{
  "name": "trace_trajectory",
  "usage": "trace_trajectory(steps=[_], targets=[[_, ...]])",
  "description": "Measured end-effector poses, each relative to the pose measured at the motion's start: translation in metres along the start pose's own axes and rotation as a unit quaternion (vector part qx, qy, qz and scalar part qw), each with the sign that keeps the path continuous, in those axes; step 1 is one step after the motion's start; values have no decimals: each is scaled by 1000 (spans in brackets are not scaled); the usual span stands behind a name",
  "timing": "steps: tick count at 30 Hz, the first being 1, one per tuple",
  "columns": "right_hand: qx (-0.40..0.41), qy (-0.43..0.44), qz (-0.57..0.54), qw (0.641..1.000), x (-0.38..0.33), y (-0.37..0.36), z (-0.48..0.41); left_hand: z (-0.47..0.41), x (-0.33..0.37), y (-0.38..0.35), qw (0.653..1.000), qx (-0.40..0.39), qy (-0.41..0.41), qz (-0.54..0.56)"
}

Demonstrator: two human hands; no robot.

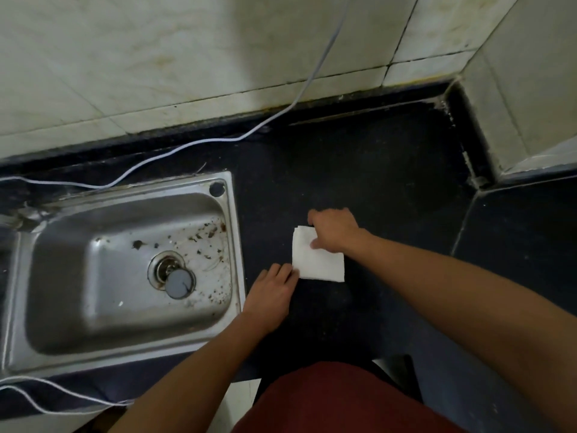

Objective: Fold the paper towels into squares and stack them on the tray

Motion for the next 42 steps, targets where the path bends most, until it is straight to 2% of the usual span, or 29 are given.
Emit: trace_trajectory(steps=[4, 9, 11, 15, 19, 25, 28, 32, 38, 42], targets=[[-59, 7, -37, 998, -5, -5, -6, 6, 4, 0, 999, -23, 30, 0], [-87, -19, -160, 983, 6, -3, 4, 7, 5, 5, 998, -47, 28, -11], [-57, -12, -195, 979, 11, 5, 16, 8, 0, 11, 998, -50, 21, -15], [56, -20, -225, 973, 18, 22, 54, 8, -13, 26, 999, -38, -6, -33], [195, -78, -180, 961, 20, 30, 112, 6, -25, 47, 998, -18, -55, -37], [290, -201, -129, 927, 17, 17, 219, -3, -11, 74, 985, 2, -164, -58], [316, -261, -120, 904, 16, 8, 281, -3, 20, 86, 975, 8, -218, -53], [349, -359, -99, 860, 19, -14, 380, 3, 101, 99, 943, 22, -330, -42], [362, -482, -95, 792, -1, -66, 529, 48, 238, 104, 871, 45, -488, -45], [366, -576, -97, 724, -31, -122, 645, 111, 342, 88, 809, 50, -584, -52]])
Point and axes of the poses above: each hand's wrist, its own z-axis away from the middle knuckle, its own y-axis out of the back of the hand, x = y × z, the point moved 4 cm from there along -z, towards the middle knuckle, and after that the axes turned 12 degrees about x, right-handed, at the moved point
